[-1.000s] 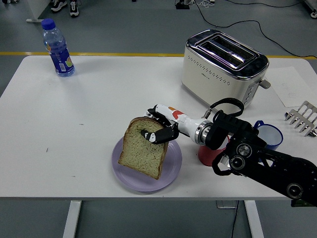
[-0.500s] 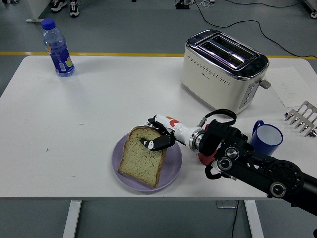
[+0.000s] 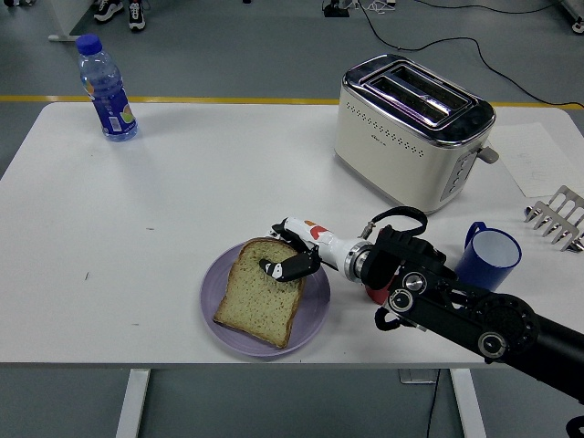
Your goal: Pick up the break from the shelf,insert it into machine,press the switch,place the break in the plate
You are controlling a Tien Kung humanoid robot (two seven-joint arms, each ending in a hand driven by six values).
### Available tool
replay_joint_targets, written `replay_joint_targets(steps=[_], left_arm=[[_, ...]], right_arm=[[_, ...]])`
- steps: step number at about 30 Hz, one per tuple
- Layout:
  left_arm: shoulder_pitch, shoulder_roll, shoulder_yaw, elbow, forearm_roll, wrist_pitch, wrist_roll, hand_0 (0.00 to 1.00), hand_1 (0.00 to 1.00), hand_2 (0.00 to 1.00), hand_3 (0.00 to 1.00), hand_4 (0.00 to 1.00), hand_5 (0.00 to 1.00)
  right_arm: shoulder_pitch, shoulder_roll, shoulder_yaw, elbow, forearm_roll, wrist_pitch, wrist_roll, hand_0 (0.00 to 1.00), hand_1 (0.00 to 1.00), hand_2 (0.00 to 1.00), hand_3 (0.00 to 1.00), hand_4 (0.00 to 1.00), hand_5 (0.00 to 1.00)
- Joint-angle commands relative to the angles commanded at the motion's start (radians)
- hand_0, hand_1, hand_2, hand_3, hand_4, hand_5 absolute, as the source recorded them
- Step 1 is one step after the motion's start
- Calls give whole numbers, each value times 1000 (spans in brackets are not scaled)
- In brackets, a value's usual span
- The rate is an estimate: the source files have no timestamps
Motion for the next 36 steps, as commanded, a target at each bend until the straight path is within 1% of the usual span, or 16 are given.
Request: replay_joint_targets(steps=[3,4,5,9,10,13,15,16,20,21,22,27,30,33,34,36], left_arm=[[0,0,2,0,-4,1,0,685,692,676,562,283,833],[-1,0,6,0,-7,1,-1,686,693,677,560,283,833],[-1,0,7,0,-9,1,-1,686,693,677,560,283,833],[-1,-1,10,0,-13,2,-2,686,693,677,560,283,833],[-1,-1,10,0,-14,2,-2,686,694,678,562,282,833],[-2,-1,10,0,-13,2,-2,686,694,678,562,282,833],[-3,-1,13,0,-16,2,-2,686,694,678,562,282,833],[-3,-1,13,0,-16,3,-2,686,694,678,561,282,832],[-5,-2,14,0,-17,2,-2,686,694,678,561,282,832],[-5,-2,15,0,-19,3,-3,686,694,678,561,282,832],[-5,-2,15,0,-19,3,-3,685,694,678,560,282,832],[-5,-2,17,0,-22,3,-3,685,694,678,560,282,832],[-5,-2,14,0,-22,4,-4,685,694,678,562,281,829],[-5,-2,11,0,-18,3,-4,685,694,678,562,281,829],[-5,-2,8,0,-15,3,-3,685,694,678,560,281,828],[-5,-2,6,0,-13,3,-3,685,694,678,560,281,828]], right_arm=[[3,2,5,-10,-50,18,22,461,463,531,575,435,48],[3,2,7,-14,-72,38,34,674,662,721,707,542,156],[4,1,7,-15,-89,57,40,674,662,721,707,542,156],[2,1,5,-25,-121,94,71,674,662,721,707,542,156],[1,1,5,-26,-124,98,74,785,773,841,825,611,277],[3,4,5,-37,-166,118,90,785,773,841,825,611,277],[6,6,7,-42,-189,116,104,785,773,841,825,611,277],[6,6,8,-43,-191,116,106,848,840,931,910,649,342],[11,6,16,-50,-244,86,142,848,840,931,910,649,342],[12,6,18,-54,-260,71,153,848,840,931,910,649,342],[12,6,21,-56,-273,58,161,873,863,954,941,669,373],[6,0,39,-49,-302,18,189,873,863,954,941,669,373],[-2,-28,75,-3,-311,-10,218,880,861,957,941,675,376],[-7,-51,105,38,-317,-24,239,880,861,957,941,675,376],[-11,-68,126,61,-305,-34,259,869,854,904,898,676,370],[-17,-97,167,107,-273,-33,299,869,854,904,898,676,370]])
